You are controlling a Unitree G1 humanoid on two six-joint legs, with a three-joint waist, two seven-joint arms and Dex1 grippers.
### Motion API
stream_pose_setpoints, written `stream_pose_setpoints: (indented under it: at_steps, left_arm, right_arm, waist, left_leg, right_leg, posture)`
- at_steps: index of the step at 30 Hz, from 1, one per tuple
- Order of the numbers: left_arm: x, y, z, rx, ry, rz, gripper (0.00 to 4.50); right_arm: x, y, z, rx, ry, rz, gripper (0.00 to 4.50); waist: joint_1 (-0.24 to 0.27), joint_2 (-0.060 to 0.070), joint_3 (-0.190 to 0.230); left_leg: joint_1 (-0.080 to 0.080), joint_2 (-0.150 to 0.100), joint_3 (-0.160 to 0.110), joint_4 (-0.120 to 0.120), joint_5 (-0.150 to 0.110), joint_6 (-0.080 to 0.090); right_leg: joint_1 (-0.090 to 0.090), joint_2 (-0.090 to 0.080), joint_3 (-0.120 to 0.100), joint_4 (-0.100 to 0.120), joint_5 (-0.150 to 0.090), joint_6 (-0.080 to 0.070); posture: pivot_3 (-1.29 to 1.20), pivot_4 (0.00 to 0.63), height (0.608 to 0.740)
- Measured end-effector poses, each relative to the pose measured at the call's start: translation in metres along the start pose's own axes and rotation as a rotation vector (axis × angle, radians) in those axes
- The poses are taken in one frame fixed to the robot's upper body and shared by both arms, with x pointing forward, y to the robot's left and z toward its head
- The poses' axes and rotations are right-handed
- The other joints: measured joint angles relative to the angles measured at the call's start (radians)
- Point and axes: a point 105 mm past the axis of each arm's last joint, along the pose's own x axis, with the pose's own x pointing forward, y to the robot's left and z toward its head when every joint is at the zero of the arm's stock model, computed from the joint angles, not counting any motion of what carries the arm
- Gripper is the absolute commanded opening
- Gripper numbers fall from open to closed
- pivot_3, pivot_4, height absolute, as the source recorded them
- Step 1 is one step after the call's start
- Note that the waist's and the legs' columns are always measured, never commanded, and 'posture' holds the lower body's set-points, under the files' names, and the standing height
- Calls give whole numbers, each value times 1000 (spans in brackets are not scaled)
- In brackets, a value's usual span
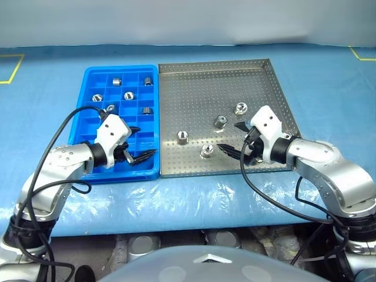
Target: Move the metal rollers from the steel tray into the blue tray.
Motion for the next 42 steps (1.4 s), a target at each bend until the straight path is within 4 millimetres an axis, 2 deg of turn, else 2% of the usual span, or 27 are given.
stream_pose_setpoints:
  at_steps: [20,23,25,26,28,32,36,42]
  left_arm:
    - [0,0,-1,-4,4,-1,4490]
    - [2,3,15,33,-35,-13,4490]
    - [5,5,33,83,-76,-40,4490]
    - [9,7,46,117,-91,-68,4490]
    - [18,10,57,152,-91,-112,4490]
    - [49,8,76,207,-46,-251,4490]
    - [81,0,72,233,49,-383,4490]
    - [102,0,46,327,234,-479,4490]
  right_arm:
    - [0,3,-5,15,7,11,4500]
    - [0,3,-4,14,7,10,4500]
    - [1,3,-4,13,5,13,4500]
    - [1,4,-4,12,4,15,4500]
    - [2,5,-3,11,2,20,4500]
    - [6,11,-2,8,-9,39,4500]
    - [12,16,-2,24,-25,43,4500]
    - [17,27,-7,47,-36,54,4500]
  waist:
    - [0,0,0]
    - [2,0,0]
    - [5,0,0]
    - [5,0,0]
    - [4,0,0]
    - [-3,0,0]
    - [-18,0,0]
    - [-44,0,0]
  left_leg:
    - [0,0,0,0,0,0]
    - [0,0,0,1,0,0]
    - [0,0,0,2,0,0]
    - [0,0,0,2,0,0]
    - [0,-1,0,2,0,0]
    - [0,-1,0,2,0,0]
    - [-1,-1,0,2,-2,4]
    - [-2,-1,0,3,-4,7]
  right_leg:
    - [0,0,0,0,0,0]
    - [0,0,0,1,0,0]
    - [1,0,0,1,0,0]
    - [1,0,0,1,0,1]
    - [1,0,0,0,0,1]
    - [1,0,0,0,1,1]
    - [0,1,0,0,0,0]
    - [-1,1,0,0,0,-1]
  posture:
    - [-46,150,740]
    - [-48,150,740]
    - [-48,150,740]
    - [-47,150,740]
    - [-51,150,740]
    - [-87,150,740]
    - [-121,150,740]
    - [-161,150,740]
